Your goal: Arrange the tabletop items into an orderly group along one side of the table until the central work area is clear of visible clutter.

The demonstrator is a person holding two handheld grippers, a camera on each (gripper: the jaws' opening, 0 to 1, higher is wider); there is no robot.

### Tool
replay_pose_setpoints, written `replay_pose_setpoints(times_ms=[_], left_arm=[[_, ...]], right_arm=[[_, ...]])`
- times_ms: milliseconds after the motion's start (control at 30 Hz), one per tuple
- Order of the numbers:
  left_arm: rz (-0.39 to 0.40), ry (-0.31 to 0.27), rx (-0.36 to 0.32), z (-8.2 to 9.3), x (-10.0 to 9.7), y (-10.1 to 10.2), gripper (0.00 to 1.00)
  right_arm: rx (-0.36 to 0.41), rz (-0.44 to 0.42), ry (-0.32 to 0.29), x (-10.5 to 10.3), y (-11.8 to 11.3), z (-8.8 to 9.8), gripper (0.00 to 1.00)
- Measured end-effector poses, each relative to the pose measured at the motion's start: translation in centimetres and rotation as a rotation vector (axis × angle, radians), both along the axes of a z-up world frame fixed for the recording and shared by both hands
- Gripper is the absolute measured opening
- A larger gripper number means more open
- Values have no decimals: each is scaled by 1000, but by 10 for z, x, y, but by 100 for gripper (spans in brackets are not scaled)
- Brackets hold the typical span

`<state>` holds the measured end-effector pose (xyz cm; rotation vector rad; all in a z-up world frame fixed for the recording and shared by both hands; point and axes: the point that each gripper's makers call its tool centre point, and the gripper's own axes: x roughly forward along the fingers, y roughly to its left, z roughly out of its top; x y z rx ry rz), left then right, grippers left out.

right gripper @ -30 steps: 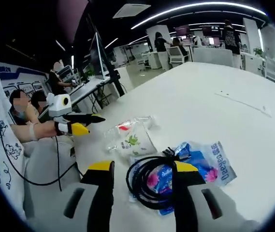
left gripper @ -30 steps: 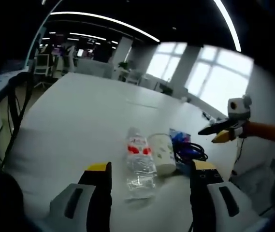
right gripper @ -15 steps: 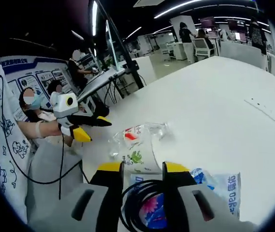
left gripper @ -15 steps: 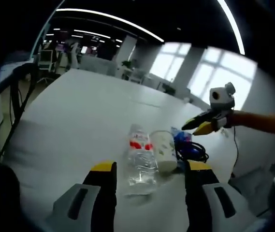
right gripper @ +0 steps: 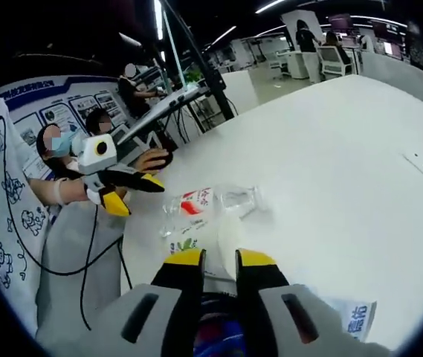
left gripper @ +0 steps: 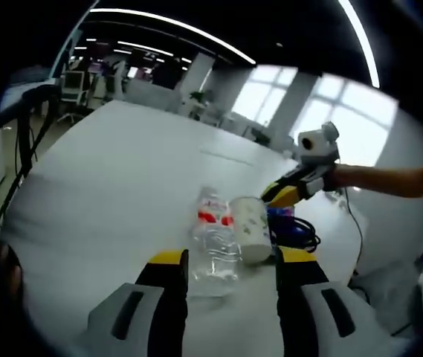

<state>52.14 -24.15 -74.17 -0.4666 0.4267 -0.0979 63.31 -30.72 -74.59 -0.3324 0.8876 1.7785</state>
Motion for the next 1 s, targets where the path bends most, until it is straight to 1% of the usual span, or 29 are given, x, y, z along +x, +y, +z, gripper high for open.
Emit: replay_pose_setpoints(times_ms=[100, 167, 433, 567, 800, 1000], left_arm=[[2, -2, -11, 0, 1, -3, 43], [-1, -1, -8, -1, 1, -5, 42], [9, 1, -7, -4, -1, -5, 42], [17, 3, -11, -5, -3, -4, 42], [23, 3, -12, -4, -6, -3, 42], [17, -6, -10, -1, -5, -5, 42]], right_arm=[[-8, 25, 6, -2, 1, -1, 7], [-9, 44, 21, -6, 1, 0, 5], [-11, 81, 31, -10, 7, 0, 3], [-12, 96, 26, -12, 7, 1, 3], [-10, 120, 30, -17, 4, 7, 0], [-15, 144, 44, -26, 1, 15, 0]])
